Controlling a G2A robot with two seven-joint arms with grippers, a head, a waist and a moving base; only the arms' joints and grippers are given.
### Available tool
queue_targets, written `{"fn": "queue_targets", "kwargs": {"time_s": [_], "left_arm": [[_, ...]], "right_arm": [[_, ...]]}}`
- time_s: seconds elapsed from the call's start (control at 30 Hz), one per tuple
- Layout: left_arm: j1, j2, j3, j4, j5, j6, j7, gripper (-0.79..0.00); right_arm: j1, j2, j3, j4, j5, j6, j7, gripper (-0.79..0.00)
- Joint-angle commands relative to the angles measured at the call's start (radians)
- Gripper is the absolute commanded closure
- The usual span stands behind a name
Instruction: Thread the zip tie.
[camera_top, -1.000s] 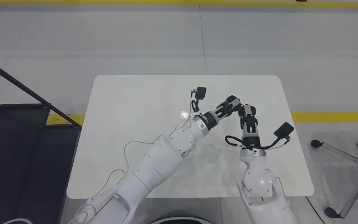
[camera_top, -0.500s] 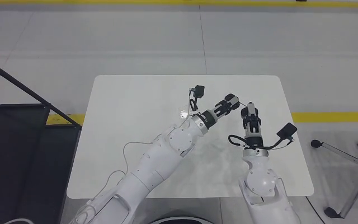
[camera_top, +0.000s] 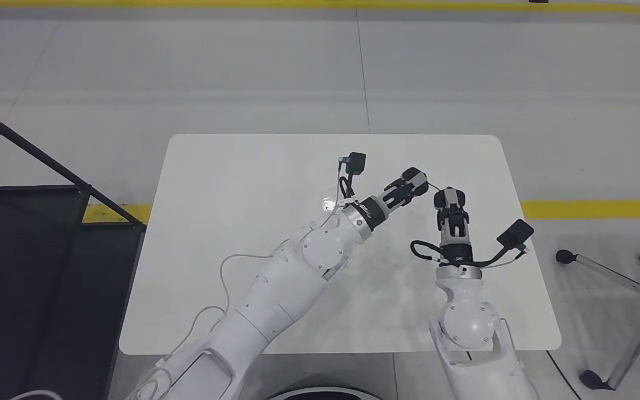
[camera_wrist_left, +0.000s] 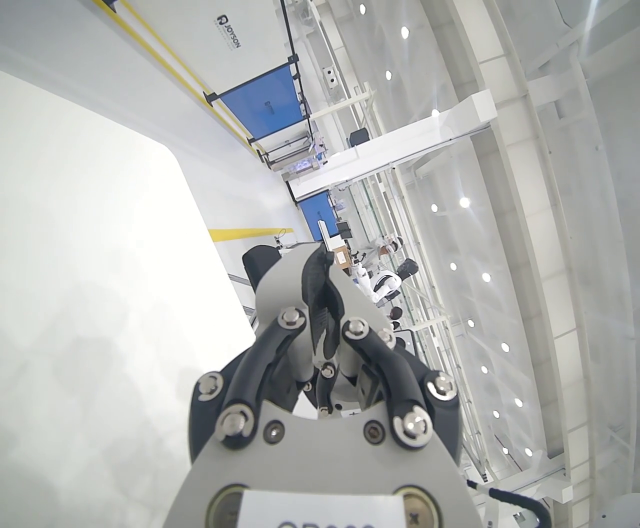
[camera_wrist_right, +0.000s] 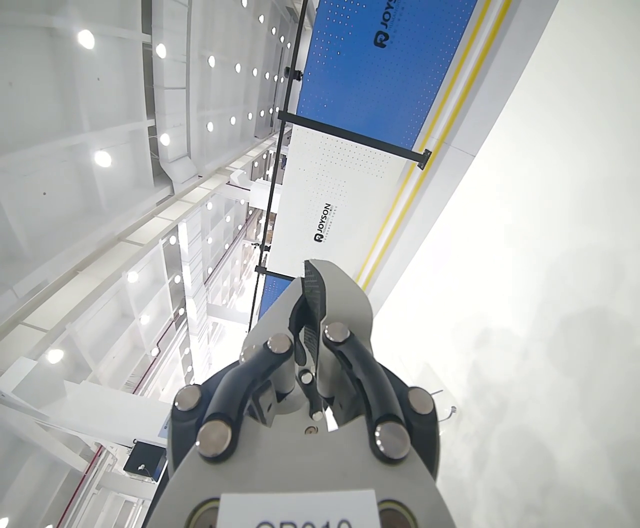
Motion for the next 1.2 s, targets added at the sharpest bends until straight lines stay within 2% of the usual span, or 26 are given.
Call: {"fn": "queue_targets", "kwargs": {"time_s": [0.0, 0.03, 0.07, 0.1, 0.13, 0.17, 0.2, 0.27, 0.33, 0.47, 0.67, 0.8, 1.1, 1.17], "left_arm": [[0.001, -0.001, -0.003, 0.001, -0.001, -0.002, -0.002, -0.126], [0.002, -0.002, -0.004, 0.002, -0.003, -0.002, -0.002, -0.256], [0.002, -0.003, -0.006, 0.003, -0.005, -0.003, -0.005, -0.483], [0.002, -0.004, -0.007, 0.004, -0.007, -0.002, -0.007, -0.631], [0.001, -0.005, -0.008, 0.005, -0.007, -0.002, -0.009, -0.714], [0.001, -0.006, -0.009, 0.006, -0.008, -0.004, -0.010, -0.736], [0.002, -0.007, -0.009, 0.008, -0.008, -0.004, -0.013, -0.727], [0.001, -0.009, -0.009, 0.010, -0.007, -0.004, -0.016, -0.653], [0.000, -0.011, -0.010, 0.014, -0.007, -0.006, -0.019, -0.625], [-0.003, -0.014, -0.014, 0.019, -0.007, -0.007, -0.025, -0.489], [-0.003, -0.018, -0.017, 0.023, -0.001, -0.018, -0.032, -0.363], [-0.003, -0.021, -0.018, 0.025, 0.005, -0.026, -0.035, -0.240], [-0.003, -0.027, -0.025, 0.032, 0.010, -0.021, -0.041, -0.123], [-0.003, -0.028, -0.027, 0.033, 0.012, -0.019, -0.042, -0.068]], "right_arm": [[0.000, -0.001, 0.001, 0.001, 0.002, -0.001, -0.001, 0.000], [0.000, -0.002, 0.001, 0.000, 0.002, -0.001, -0.003, 0.000], [0.000, -0.003, 0.002, 0.001, 0.003, -0.002, -0.005, 0.000], [0.001, -0.004, 0.002, 0.001, 0.004, -0.003, -0.007, 0.000], [0.001, -0.005, 0.003, 0.002, 0.003, -0.002, -0.009, 0.000], [0.001, -0.005, 0.003, 0.002, 0.003, -0.002, -0.011, 0.000], [0.001, -0.006, 0.003, 0.002, 0.002, -0.002, -0.011, 0.000], [0.001, -0.007, 0.003, 0.003, 0.003, -0.002, -0.012, 0.000], [0.002, -0.009, 0.004, 0.003, 0.001, -0.004, -0.012, 0.000], [0.002, -0.011, 0.005, 0.005, 0.001, -0.003, -0.012, 0.000], [0.006, -0.015, 0.003, 0.008, -0.005, 0.001, -0.007, 0.000], [0.007, -0.018, 0.002, 0.010, -0.008, 0.004, -0.004, 0.000], [0.007, -0.023, 0.006, 0.011, -0.011, 0.008, 0.002, 0.000], [0.007, -0.024, 0.007, 0.011, -0.011, 0.009, 0.003, 0.000]]}}
